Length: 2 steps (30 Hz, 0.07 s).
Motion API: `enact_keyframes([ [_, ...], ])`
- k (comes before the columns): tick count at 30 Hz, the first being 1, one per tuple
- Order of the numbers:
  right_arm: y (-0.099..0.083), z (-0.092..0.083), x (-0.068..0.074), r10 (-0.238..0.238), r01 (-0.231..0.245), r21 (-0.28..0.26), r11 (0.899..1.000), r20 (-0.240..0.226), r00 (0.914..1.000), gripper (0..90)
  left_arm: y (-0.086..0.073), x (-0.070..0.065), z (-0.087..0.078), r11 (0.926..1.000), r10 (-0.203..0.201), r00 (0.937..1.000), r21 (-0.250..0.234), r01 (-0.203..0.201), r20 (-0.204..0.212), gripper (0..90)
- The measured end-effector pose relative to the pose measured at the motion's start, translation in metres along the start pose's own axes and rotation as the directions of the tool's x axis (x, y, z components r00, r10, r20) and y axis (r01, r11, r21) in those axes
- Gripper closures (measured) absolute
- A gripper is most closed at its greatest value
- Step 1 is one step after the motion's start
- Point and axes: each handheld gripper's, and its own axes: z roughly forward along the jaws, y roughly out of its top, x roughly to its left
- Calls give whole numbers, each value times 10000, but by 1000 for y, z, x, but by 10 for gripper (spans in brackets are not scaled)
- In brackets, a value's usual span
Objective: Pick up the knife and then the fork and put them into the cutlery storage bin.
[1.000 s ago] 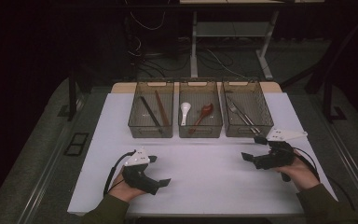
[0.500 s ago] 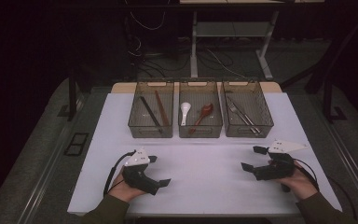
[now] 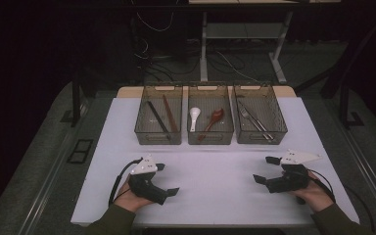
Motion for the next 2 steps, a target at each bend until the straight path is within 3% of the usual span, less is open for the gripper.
enact_keyframes([
  [2,0,0,0,10,-10,-1,10000,-9,10000,142,0,0,0,10000,7,10000,-18,-7,4,0],
])
